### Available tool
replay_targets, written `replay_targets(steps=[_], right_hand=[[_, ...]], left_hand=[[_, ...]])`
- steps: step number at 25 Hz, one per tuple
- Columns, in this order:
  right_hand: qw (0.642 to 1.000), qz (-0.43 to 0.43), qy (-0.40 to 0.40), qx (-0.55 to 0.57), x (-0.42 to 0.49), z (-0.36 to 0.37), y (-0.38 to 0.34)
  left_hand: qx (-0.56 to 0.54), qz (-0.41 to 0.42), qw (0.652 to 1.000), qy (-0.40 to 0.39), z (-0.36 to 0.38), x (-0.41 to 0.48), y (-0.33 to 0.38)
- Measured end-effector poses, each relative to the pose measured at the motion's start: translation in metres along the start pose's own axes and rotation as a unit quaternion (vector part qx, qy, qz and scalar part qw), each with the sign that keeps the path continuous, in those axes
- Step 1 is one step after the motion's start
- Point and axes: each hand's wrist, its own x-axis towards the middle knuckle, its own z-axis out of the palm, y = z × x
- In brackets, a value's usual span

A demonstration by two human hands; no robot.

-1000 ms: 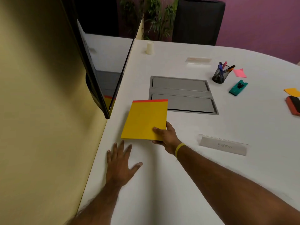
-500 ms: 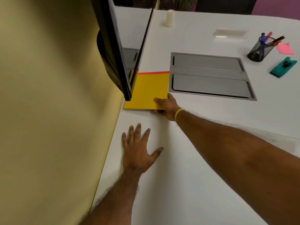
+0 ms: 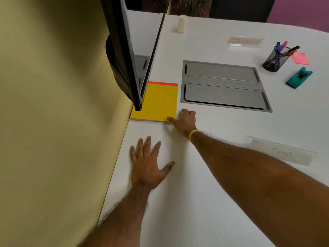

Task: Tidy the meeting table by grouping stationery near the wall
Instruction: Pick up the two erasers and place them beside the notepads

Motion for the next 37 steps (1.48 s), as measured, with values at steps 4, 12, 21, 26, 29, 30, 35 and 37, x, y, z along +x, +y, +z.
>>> replay_targets(steps=[4,12,21,26,29,30,35,37], right_hand=[[1.000,-0.008,-0.016,-0.009,-0.046,-0.006,0.032],[0.973,-0.112,0.000,-0.200,-0.165,-0.063,0.077],[0.945,-0.090,-0.005,-0.316,-0.295,-0.173,0.129],[0.937,-0.068,0.024,-0.342,-0.358,-0.259,0.171],[0.939,-0.056,0.045,-0.335,-0.388,-0.312,0.206],[0.940,-0.056,0.053,-0.332,-0.400,-0.333,0.221],[0.936,-0.061,0.071,-0.339,-0.456,-0.425,0.289],[0.934,-0.053,0.081,-0.343,-0.478,-0.461,0.315]], left_hand=[[0.004,0.004,1.000,-0.015,0.001,-0.002,0.000],[0.032,0.034,0.996,-0.078,-0.045,-0.033,0.023],[0.031,0.115,0.989,-0.084,-0.116,-0.117,0.109],[0.059,0.154,0.985,-0.051,-0.164,-0.155,0.181],[0.065,0.182,0.981,-0.021,-0.184,-0.178,0.235],[0.064,0.190,0.980,-0.007,-0.189,-0.189,0.259],[0.072,0.221,0.972,0.030,-0.201,-0.247,0.381],[0.073,0.238,0.968,0.030,-0.202,-0.263,0.430]])
